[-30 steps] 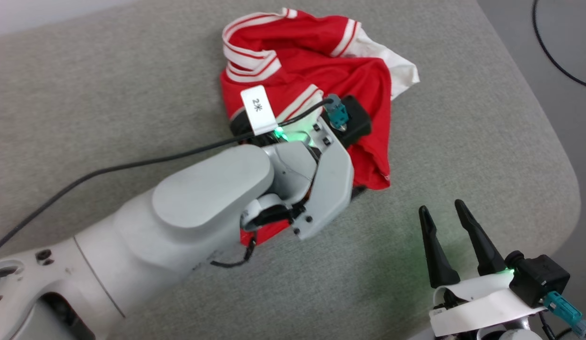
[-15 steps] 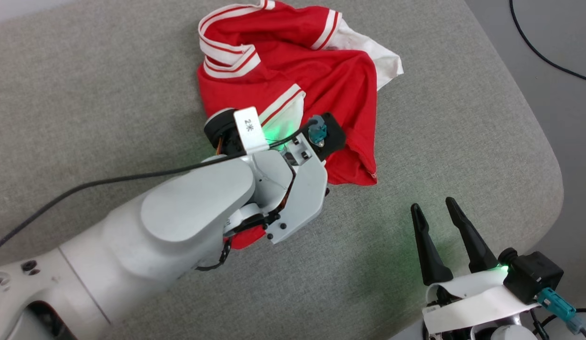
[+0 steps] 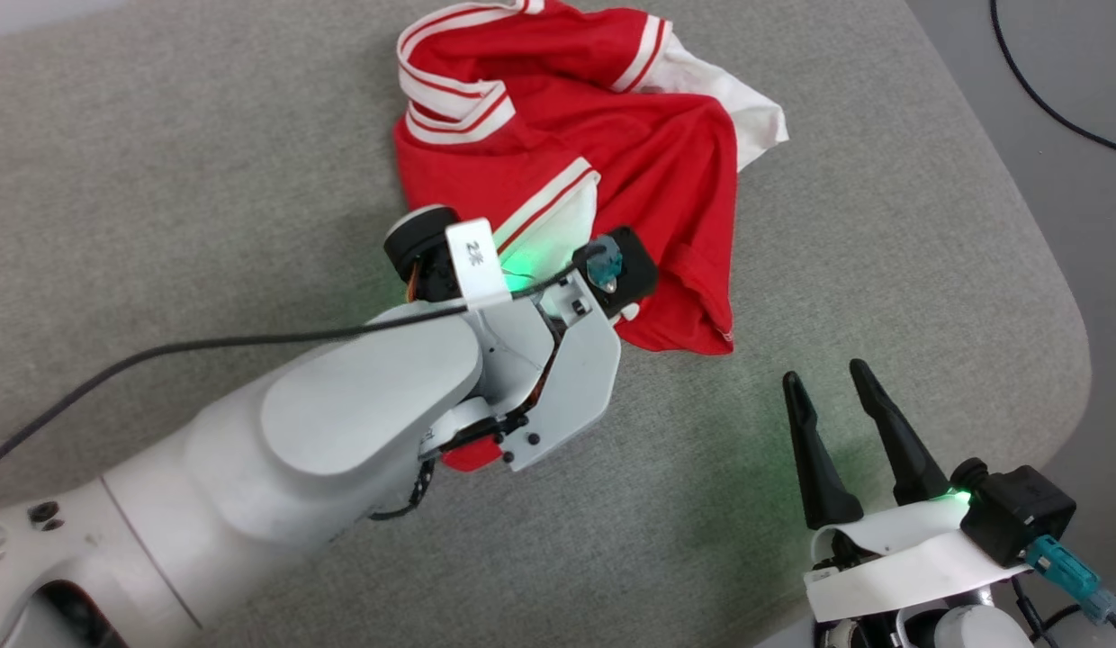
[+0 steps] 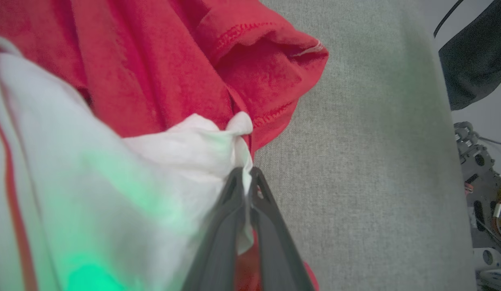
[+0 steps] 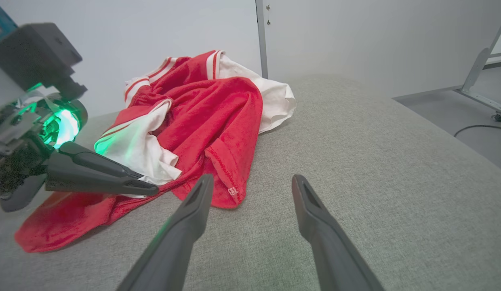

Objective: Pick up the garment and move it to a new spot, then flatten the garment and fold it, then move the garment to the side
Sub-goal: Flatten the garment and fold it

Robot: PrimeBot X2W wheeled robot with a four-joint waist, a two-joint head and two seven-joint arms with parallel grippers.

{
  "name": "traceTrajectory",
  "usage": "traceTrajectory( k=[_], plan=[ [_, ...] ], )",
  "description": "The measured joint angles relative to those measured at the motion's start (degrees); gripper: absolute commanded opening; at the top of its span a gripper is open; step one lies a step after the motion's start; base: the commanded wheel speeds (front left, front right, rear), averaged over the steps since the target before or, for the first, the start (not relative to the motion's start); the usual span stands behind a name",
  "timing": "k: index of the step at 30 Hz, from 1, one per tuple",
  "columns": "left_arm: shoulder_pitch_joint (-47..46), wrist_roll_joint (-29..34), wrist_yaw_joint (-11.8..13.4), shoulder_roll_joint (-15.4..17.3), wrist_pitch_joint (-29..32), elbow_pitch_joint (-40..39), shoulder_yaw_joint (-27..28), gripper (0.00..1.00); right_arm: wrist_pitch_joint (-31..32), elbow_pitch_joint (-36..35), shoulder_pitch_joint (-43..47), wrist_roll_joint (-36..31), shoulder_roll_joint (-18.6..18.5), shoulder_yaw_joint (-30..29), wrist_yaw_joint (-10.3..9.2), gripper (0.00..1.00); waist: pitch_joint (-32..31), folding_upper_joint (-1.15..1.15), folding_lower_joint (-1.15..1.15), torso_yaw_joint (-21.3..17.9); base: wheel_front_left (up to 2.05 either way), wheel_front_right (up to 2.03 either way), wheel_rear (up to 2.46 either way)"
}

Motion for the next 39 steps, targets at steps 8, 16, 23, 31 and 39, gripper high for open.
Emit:
traceTrajectory(
  k=[8,16,23,31,39],
  plan=[
    [-2.01,-13.35,0.00,-1.31,-4.61,0.83,-0.01,0.00,0.31,-0.86,0.18,-1.22,0.00,-2.24,0.00,1.00,-1.12,0.00,0.00,2.57,0.00,0.00,0.00],
    [-3.57,-27.64,0.00,0.54,-12.67,1.01,4.35,0.00,2.97,-3.58,1.29,-3.24,0.03,-4.41,0.00,1.00,-3.00,0.00,0.00,6.87,0.00,0.00,0.00],
    [-0.01,-36.13,0.00,6.25,-20.53,5.90,11.90,0.00,6.08,-6.44,2.21,-5.00,0.04,-5.82,0.00,1.00,-5.03,0.00,0.00,10.90,0.00,0.00,0.00],
    [5.05,-39.90,0.88,11.50,-26.76,21.02,16.85,0.00,9.06,-9.50,2.91,-5.66,-0.30,-6.48,0.00,1.00,-6.89,0.00,0.00,14.65,0.00,0.00,0.00],
    [8.39,-40.87,0.36,10.05,-27.54,29.45,16.45,0.00,11.14,-11.87,3.55,-5.92,-0.93,-6.92,0.00,1.00,-7.53,0.00,0.00,16.45,0.00,0.00,0.00]
  ],
)
